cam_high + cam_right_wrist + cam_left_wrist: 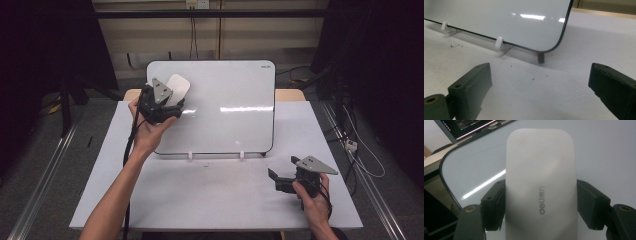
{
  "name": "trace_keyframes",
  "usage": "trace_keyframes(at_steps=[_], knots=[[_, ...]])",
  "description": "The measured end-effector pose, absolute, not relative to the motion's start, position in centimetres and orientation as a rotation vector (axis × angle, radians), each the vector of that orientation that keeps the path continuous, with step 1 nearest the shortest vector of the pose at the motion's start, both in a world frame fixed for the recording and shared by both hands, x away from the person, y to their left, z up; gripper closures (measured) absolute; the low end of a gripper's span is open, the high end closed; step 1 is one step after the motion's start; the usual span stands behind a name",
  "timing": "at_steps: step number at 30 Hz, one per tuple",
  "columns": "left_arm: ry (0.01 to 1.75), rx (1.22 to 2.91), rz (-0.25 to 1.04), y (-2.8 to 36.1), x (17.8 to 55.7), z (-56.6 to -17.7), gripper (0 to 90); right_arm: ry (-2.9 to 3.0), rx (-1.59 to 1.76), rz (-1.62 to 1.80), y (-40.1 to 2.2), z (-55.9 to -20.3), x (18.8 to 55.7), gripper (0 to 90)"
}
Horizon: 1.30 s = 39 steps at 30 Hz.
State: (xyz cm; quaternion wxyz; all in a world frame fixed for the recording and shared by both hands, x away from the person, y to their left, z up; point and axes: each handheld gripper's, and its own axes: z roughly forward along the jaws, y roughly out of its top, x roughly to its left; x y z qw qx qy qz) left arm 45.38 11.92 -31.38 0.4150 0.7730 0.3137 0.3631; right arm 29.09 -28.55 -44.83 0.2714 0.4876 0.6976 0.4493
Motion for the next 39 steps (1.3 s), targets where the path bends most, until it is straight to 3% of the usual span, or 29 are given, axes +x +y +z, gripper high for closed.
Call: trace_keyframes(at_steps=[29,36,39], knots=[[0.837,2.036,0.861,13.7,42.2,-37.3,31.2,1.886,1.314,1.218,-28.6,-44.9,29.3,4.8],[0.772,2.124,0.978,12.4,42.3,-39.2,31.0,1.885,1.317,1.218,-28.6,-44.9,29.3,4.8],[0.776,2.135,0.972,12.4,42.3,-39.1,30.7,1.885,1.32,1.223,-28.7,-45.0,29.3,4.8]])
